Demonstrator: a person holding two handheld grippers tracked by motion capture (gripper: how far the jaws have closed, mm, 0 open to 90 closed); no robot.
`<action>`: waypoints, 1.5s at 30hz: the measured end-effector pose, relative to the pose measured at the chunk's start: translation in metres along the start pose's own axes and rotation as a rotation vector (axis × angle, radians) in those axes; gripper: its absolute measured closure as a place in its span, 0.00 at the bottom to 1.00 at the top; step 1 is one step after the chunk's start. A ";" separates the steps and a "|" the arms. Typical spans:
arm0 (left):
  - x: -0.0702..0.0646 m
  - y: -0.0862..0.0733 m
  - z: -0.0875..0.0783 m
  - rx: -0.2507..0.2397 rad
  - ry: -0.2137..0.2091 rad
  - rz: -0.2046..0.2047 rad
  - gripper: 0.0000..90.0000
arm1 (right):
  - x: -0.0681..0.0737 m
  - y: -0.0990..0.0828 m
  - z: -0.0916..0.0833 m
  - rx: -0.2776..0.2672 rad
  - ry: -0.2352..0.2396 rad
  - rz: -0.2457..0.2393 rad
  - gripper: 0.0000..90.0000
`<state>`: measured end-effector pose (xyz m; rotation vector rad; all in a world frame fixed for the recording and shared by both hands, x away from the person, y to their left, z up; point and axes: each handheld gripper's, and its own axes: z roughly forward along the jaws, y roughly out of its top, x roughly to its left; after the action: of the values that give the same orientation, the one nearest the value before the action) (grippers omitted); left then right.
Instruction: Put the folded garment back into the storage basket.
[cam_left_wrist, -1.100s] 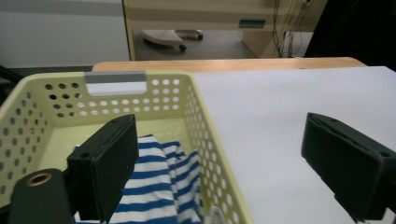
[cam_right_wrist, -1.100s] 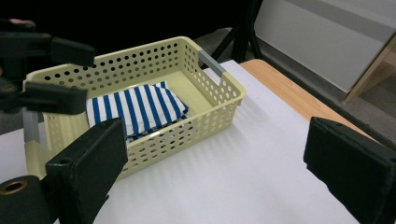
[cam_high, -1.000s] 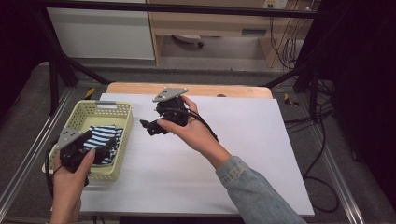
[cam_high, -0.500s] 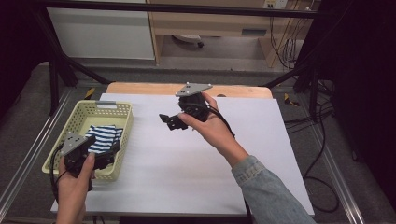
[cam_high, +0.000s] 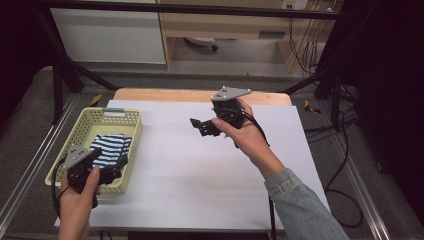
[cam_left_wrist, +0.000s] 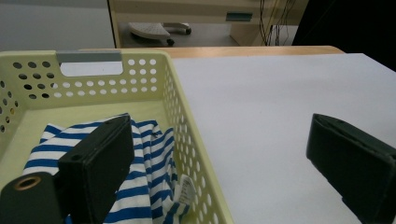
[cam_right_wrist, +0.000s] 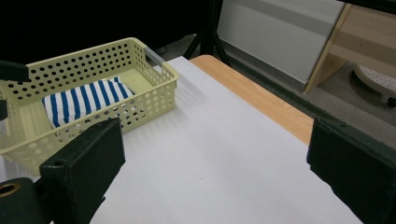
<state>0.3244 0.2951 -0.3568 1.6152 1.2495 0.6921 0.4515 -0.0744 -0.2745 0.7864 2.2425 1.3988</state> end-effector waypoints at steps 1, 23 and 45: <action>0.000 0.000 0.000 -0.001 -0.001 0.000 0.09 | -0.001 -0.001 -0.002 0.002 -0.001 0.001 0.05; 0.003 -0.006 0.001 0.013 -0.008 -0.013 0.09 | -0.044 -0.016 -0.043 -0.048 -0.069 0.067 0.05; 0.001 -0.007 0.003 0.016 -0.028 -0.009 0.06 | -0.073 -0.048 -0.072 -0.054 -0.148 0.120 0.02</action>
<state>0.3245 0.2952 -0.3640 1.6269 1.2439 0.6530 0.4534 -0.1872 -0.2846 0.9872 2.0674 1.3995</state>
